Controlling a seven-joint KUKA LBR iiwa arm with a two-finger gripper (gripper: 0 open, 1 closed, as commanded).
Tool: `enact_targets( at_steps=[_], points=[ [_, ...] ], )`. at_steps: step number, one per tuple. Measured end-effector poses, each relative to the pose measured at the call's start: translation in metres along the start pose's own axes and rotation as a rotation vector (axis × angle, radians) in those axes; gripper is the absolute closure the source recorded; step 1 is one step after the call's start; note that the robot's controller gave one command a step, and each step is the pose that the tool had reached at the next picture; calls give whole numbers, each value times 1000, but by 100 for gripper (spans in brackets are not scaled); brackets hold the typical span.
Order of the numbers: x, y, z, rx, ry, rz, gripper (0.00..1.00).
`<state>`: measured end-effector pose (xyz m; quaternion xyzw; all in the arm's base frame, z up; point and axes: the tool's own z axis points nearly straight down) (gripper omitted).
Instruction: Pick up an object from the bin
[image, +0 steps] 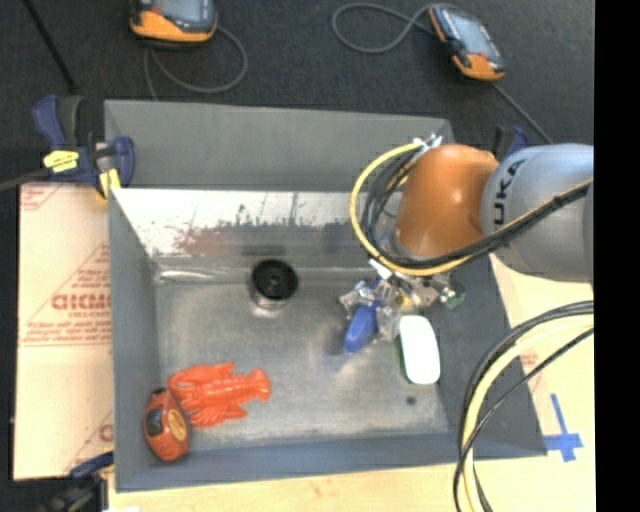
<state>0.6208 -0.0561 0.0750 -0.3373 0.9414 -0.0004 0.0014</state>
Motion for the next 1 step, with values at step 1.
enact_targets(
  at_steps=[1],
  points=[
    [1, 1, -19, -4, 5, 1, 100]
  ],
)
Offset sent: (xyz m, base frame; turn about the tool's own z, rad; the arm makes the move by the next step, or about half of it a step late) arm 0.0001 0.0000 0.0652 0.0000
